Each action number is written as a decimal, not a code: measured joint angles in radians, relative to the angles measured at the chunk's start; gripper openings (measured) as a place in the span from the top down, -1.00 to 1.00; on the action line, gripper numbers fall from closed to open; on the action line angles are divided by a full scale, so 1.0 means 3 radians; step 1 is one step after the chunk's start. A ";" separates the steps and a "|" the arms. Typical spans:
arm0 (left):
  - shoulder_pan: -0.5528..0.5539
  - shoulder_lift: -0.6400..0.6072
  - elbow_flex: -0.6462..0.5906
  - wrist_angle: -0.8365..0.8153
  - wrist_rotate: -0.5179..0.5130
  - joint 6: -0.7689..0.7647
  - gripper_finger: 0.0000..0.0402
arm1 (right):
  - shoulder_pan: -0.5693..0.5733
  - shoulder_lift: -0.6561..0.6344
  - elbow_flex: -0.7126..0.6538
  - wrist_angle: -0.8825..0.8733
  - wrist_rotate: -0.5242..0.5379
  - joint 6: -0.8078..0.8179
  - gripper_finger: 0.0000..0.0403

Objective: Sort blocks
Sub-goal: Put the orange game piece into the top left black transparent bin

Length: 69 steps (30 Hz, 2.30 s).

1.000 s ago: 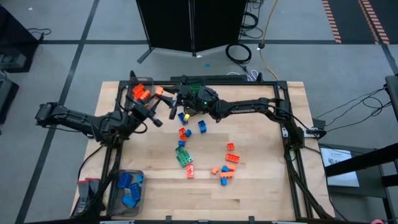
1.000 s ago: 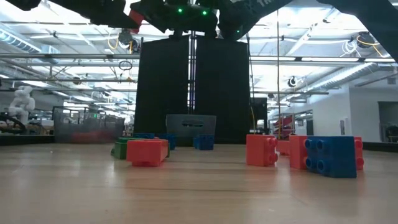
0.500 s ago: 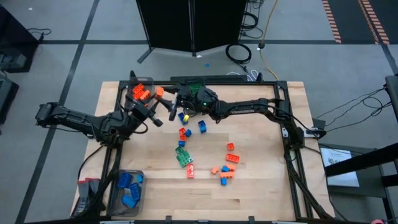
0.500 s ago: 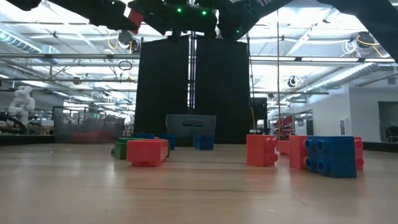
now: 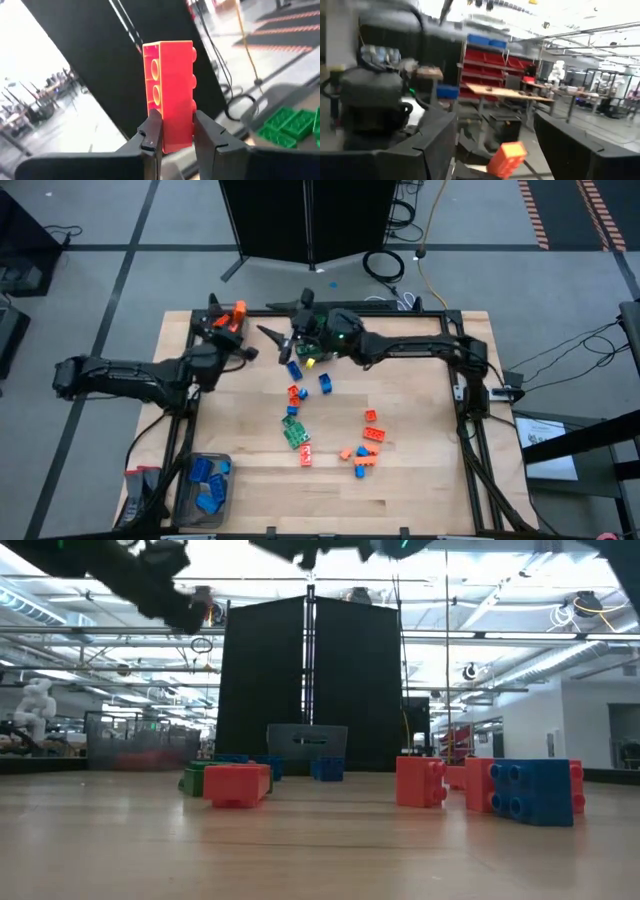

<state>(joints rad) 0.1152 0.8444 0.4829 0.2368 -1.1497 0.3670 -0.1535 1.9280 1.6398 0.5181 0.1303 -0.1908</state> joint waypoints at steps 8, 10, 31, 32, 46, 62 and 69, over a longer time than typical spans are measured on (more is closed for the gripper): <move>0.0960 -0.0002 -0.0261 -0.0334 0.0557 -0.0895 0.71 | 0.0143 -0.0894 0.0001 -0.1575 0.0004 -0.0103 -0.28; 0.1209 -0.0002 -0.0296 -0.0438 0.0862 -0.1122 0.71 | 0.0230 -0.1089 0.0001 -0.1876 -0.0002 -0.0076 -0.28; 0.2193 0.0020 -0.0318 -0.1298 0.1910 -0.1367 -0.02 | 0.0694 -0.1263 -0.0137 -0.3546 0.0004 0.0289 -0.28; 0.2193 0.0020 -0.0318 -0.1304 0.1910 -0.1361 -0.09 | 0.0694 -0.1221 -0.0167 -0.3567 0.0001 0.0334 -0.28; 0.2093 -0.0001 -0.0318 -0.1377 0.2762 -0.1352 -0.37 | 0.1010 0.0134 -0.0503 -0.2909 -0.0239 0.0787 -0.28; 0.1707 -0.0262 -0.0317 -0.1381 0.3485 -0.1377 -0.37 | 0.1602 0.0566 -0.0430 -0.2809 0.0011 -0.1072 -0.28; 0.1562 -0.0290 -0.0317 -0.1499 0.3485 -0.1382 -0.37 | 0.1537 0.0566 -0.0430 -0.2725 0.0004 -0.1389 -0.28</move>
<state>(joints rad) 0.5839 0.7574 0.3878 -0.2129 -0.1043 -0.0474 0.3074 2.0979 1.5108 -0.2995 0.1315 -0.6076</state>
